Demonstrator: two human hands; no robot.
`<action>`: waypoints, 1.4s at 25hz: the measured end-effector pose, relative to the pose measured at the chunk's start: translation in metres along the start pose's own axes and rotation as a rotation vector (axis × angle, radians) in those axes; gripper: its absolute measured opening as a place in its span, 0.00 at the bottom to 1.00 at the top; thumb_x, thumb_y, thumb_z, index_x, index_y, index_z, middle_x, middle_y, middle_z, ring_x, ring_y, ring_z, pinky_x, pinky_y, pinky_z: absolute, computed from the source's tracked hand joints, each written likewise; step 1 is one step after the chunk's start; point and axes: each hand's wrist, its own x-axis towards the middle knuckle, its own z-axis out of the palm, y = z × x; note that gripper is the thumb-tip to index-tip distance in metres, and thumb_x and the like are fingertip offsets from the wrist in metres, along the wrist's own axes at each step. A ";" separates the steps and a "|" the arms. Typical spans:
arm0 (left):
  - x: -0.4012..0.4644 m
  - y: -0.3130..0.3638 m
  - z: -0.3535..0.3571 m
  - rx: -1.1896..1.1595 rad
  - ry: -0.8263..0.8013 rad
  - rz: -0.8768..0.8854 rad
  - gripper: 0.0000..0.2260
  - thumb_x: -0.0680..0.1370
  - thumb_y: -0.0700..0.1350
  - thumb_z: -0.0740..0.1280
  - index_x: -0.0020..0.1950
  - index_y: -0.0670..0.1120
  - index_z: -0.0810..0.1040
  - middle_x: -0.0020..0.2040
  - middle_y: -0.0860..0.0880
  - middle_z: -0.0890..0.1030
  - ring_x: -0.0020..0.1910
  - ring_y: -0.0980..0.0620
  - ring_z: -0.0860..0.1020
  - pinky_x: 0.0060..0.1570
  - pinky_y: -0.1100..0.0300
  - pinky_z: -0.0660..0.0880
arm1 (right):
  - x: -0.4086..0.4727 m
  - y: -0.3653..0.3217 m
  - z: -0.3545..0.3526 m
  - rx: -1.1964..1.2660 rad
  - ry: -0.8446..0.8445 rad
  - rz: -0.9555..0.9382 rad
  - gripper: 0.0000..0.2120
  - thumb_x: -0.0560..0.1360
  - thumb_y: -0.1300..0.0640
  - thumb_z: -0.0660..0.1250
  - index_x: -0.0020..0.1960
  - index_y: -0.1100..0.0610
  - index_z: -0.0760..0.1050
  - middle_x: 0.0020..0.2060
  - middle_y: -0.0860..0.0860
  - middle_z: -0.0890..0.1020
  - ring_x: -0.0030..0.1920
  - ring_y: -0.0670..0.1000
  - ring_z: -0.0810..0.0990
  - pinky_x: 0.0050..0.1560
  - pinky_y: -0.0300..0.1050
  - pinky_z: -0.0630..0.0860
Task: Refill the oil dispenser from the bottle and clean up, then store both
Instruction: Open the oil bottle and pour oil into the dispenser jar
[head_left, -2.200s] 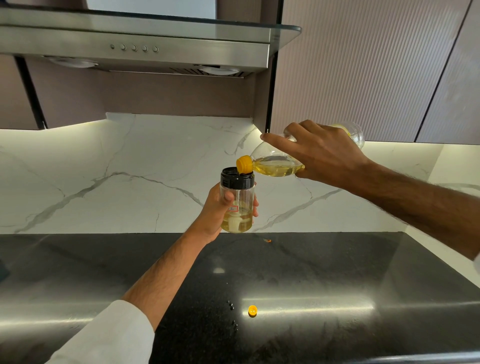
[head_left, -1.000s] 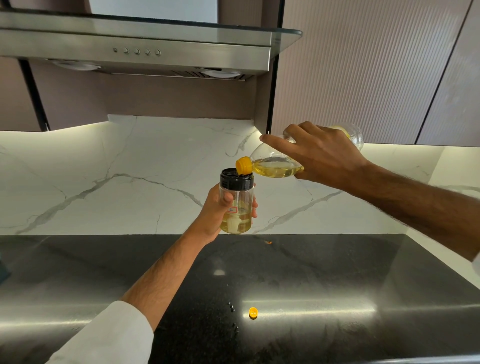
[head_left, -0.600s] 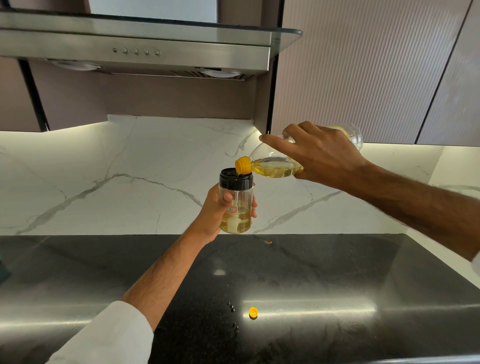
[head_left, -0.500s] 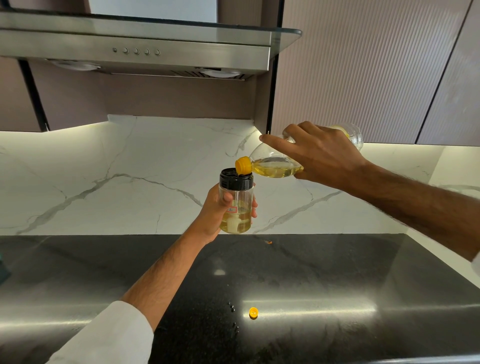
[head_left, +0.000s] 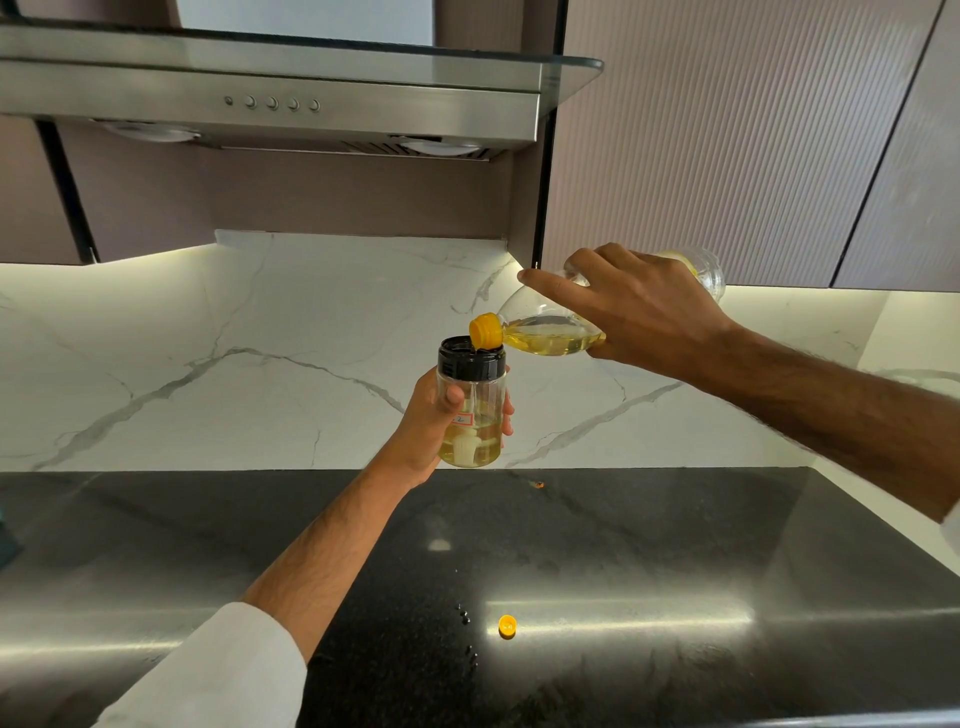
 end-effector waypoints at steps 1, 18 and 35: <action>0.000 0.000 0.000 0.000 0.001 0.000 0.44 0.59 0.77 0.73 0.63 0.46 0.76 0.46 0.46 0.85 0.41 0.46 0.85 0.45 0.49 0.82 | 0.000 0.000 0.000 0.002 -0.001 0.000 0.56 0.57 0.50 0.87 0.75 0.49 0.57 0.57 0.63 0.80 0.50 0.63 0.82 0.42 0.60 0.83; 0.000 0.000 -0.001 0.012 0.003 0.008 0.46 0.59 0.77 0.72 0.64 0.45 0.74 0.46 0.46 0.85 0.41 0.46 0.84 0.45 0.48 0.82 | 0.002 0.000 -0.002 -0.026 0.002 -0.006 0.57 0.57 0.48 0.87 0.76 0.49 0.57 0.58 0.62 0.80 0.50 0.63 0.82 0.41 0.59 0.83; 0.001 0.001 -0.001 -0.002 -0.004 0.010 0.46 0.60 0.76 0.73 0.64 0.44 0.74 0.46 0.46 0.85 0.41 0.46 0.84 0.44 0.49 0.83 | 0.002 0.000 -0.002 -0.029 0.016 -0.004 0.56 0.57 0.49 0.87 0.75 0.50 0.57 0.57 0.62 0.80 0.49 0.62 0.82 0.41 0.58 0.83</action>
